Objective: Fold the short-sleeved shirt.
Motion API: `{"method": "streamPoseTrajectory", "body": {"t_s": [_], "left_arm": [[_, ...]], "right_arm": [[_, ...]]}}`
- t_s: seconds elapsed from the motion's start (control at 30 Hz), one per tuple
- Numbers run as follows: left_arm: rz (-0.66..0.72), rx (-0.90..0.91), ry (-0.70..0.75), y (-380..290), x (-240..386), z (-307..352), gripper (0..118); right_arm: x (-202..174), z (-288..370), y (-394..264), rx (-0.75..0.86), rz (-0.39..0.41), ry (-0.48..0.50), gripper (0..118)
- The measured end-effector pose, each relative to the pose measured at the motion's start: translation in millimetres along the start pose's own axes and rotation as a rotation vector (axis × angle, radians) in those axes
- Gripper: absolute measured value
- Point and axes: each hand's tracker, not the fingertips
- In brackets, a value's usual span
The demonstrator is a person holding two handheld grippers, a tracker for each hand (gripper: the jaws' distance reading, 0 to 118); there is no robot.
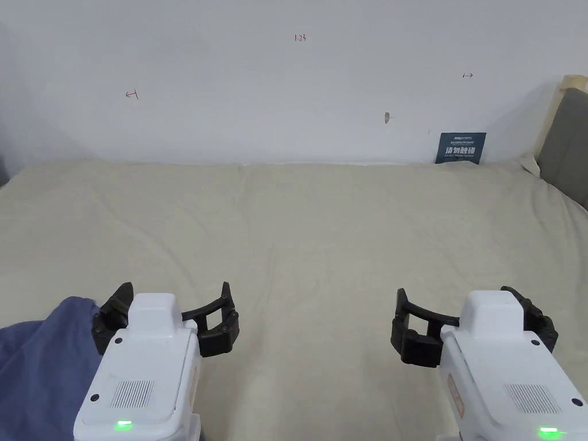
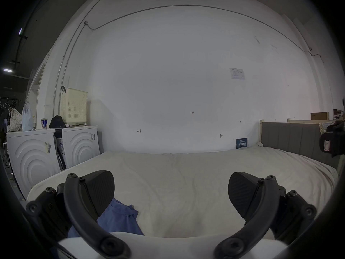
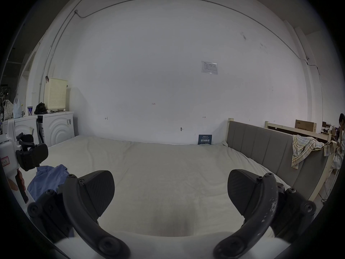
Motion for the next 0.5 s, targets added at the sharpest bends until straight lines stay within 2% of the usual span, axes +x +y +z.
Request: {"method": "streamPoseTrajectory", "body": {"t_s": [0.27, 0.3, 0.33, 0.37, 0.4, 0.43, 0.47, 0.5], "left_arm": [[0.007, -0.003, 0.005, 3.1, 1.5, 0.9, 118], [0.007, -0.001, 0.009, 3.1, 2.0, 1.2, 117], [0.005, 0.004, 0.009, 3.1, 2.3, 2.6, 107], [0.007, 0.007, 0.004, 3.5, 1.7, 4.5, 91], [0.015, 0.012, -0.007, 3.9, 1.2, 5.7, 70], [0.02, 0.008, -0.011, 3.8, 1.4, 5.5, 32], [0.021, 0.001, -0.012, 4.4, 1.8, 4.6, 9], [0.023, -0.006, -0.018, 4.6, 1.7, 3.8, 1]], "right_arm": [[-0.3, 1.1, 0.8, -0.004, 0.008, -0.004, 117], [-0.5, 1.4, 1.0, -0.004, 0.009, -0.003, 109], [-0.8, 1.8, 1.2, -0.005, 0.011, -0.003, 90], [-1.2, 1.5, 1.3, -0.008, 0.014, -0.008, 71], [-1.5, 1.0, 1.3, -0.01, 0.016, -0.01, 49], [-1.5, 0.2, 1.1, -0.013, 0.017, -0.009, 26], [-1.3, -0.2, 0.9, -0.015, 0.015, -0.009, 15], [-1.4, 0.0, 1.1, -0.017, 0.011, -0.008, 8]]}}
